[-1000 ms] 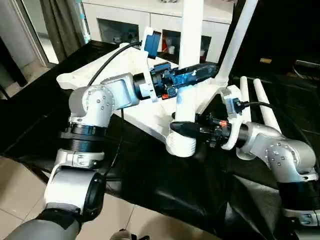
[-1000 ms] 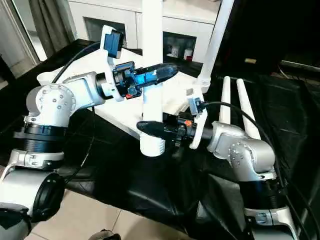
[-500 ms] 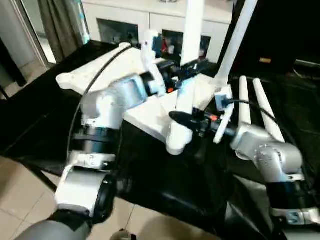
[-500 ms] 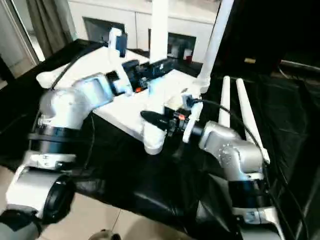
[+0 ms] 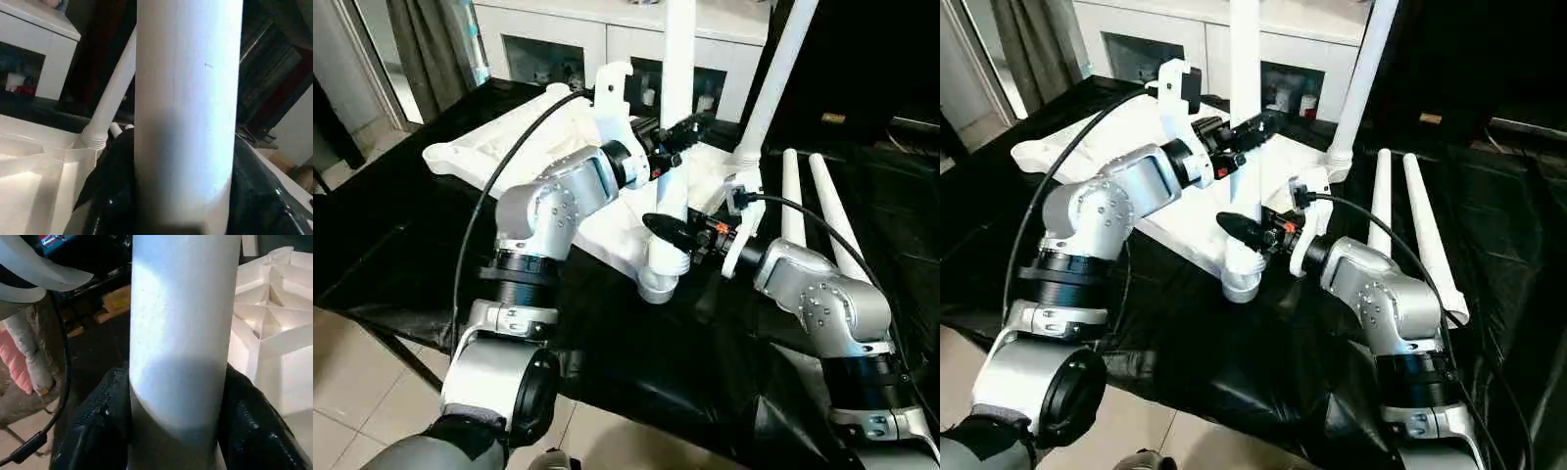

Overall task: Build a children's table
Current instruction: Pick table leg

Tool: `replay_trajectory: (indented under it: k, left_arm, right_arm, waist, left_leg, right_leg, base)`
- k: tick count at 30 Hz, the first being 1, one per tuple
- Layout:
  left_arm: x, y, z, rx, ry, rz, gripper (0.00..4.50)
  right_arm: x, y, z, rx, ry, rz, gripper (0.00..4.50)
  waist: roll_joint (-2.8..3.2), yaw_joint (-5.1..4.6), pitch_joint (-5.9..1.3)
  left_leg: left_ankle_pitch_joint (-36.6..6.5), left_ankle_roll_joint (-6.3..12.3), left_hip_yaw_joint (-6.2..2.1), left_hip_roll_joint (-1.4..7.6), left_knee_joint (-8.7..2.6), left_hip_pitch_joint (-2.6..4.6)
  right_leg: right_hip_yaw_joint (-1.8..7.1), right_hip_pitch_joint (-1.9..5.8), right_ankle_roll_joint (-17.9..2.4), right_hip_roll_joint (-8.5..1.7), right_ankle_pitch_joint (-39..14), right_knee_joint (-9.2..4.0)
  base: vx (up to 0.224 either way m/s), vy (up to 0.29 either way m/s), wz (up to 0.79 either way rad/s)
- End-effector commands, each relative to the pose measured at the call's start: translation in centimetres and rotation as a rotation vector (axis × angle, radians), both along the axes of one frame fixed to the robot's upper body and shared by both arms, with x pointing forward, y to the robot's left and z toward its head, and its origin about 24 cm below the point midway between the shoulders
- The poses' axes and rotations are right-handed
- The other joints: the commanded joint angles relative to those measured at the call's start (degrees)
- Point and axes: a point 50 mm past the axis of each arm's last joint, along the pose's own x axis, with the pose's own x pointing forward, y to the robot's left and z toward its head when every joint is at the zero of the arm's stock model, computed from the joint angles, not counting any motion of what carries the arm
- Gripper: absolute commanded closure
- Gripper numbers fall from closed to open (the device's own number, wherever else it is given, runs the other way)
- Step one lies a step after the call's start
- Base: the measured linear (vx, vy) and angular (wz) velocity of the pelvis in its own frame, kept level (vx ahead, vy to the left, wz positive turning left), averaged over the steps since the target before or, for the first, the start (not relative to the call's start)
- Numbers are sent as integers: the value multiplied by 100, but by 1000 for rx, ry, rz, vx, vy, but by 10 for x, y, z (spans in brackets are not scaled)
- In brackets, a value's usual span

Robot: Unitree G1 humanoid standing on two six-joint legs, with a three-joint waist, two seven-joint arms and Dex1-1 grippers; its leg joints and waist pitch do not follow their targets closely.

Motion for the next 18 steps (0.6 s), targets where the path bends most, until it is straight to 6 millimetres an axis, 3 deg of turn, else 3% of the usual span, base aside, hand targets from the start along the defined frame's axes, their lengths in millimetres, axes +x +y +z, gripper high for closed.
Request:
replay_trajectory:
  k: [1, 5, 11, 18]
  left_arm:
    - [0, 5, 3, 7, -35, -5, 265]
    - [-8, 4, 6, 16, -85, -141, 265]
    - [-29, 6, 15, -32, -122, -472, 265]
    - [-36, 6, 28, -137, -144, -567, 265]
  right_arm:
    - [-4, 5, 11, 24, -39, 75, 189]
    - [-7, 2, 13, 17, -34, 130, 153]
    - [-13, -13, 20, -13, -13, 284, 149]
    - [-16, -16, 20, -30, 24, 355, 149]
  waist:
    - [-32, 3, -458]
    - [-28, 7, -457]
    - [-58, 9, -441]
    - [-83, 12, -435]
  left_leg:
    - [-854, 81, -128, 198, -356, 125]
    - [-772, 125, -126, 209, -357, 121]
    - [-867, 117, -106, 205, -352, 137]
    - [-848, 129, -105, 202, -338, 128]
  right_leg:
    - [248, 322, -1032, -381, -852, -415]
    - [253, 321, -1095, -383, -743, -387]
    - [254, 319, -1190, -391, -959, -397]
    - [255, 319, -1160, -399, -1118, -402]
  base:
    - [0, 0, 0]
    - [0, 0, 0]
    - [0, 0, 0]
    - [0, 0, 0]
